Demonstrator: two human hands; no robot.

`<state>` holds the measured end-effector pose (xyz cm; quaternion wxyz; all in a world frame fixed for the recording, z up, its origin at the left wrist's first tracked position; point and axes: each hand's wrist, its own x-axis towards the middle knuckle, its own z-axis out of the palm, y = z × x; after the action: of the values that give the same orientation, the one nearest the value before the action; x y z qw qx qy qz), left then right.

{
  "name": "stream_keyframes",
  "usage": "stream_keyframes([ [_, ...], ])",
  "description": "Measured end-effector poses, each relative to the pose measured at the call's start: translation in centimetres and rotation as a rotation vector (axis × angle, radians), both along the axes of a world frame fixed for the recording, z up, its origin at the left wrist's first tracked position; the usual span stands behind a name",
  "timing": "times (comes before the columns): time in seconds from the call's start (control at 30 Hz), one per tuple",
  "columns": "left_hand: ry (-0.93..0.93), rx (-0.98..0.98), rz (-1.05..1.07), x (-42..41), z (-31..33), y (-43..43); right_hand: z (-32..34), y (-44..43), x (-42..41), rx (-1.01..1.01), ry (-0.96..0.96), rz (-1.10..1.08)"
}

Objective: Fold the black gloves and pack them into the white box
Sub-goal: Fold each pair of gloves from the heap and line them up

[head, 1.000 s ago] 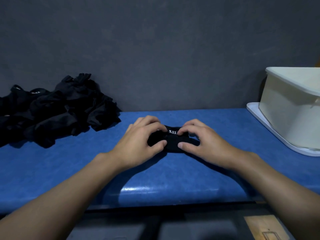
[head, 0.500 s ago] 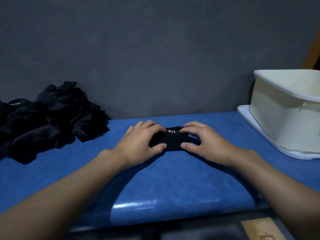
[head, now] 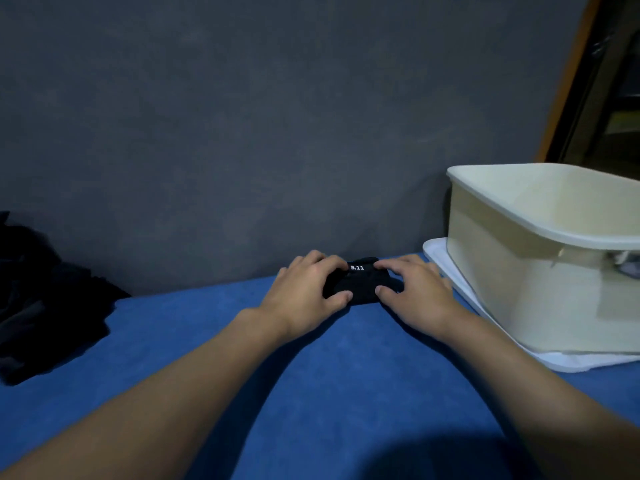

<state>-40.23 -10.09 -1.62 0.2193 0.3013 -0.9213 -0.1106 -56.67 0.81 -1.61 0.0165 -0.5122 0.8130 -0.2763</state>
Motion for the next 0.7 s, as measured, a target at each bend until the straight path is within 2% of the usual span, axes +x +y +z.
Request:
stream_keyframes([
  [0.17, 0.074, 0.070, -0.031, -2.9, -0.2, -0.9, 0.1, -1.5, -0.8, -0.054, -0.069, -0.113],
  [0.43, 0.197, 0.084, -0.003, -3.3, -0.6, -1.2, -0.3, -1.9, -1.7, -0.004, -0.017, -0.145],
  [0.7, 0.151, 0.094, 0.008, -3.9, -0.7, -1.8, -0.3, -2.5, -2.1, 0.062, 0.017, -0.150],
])
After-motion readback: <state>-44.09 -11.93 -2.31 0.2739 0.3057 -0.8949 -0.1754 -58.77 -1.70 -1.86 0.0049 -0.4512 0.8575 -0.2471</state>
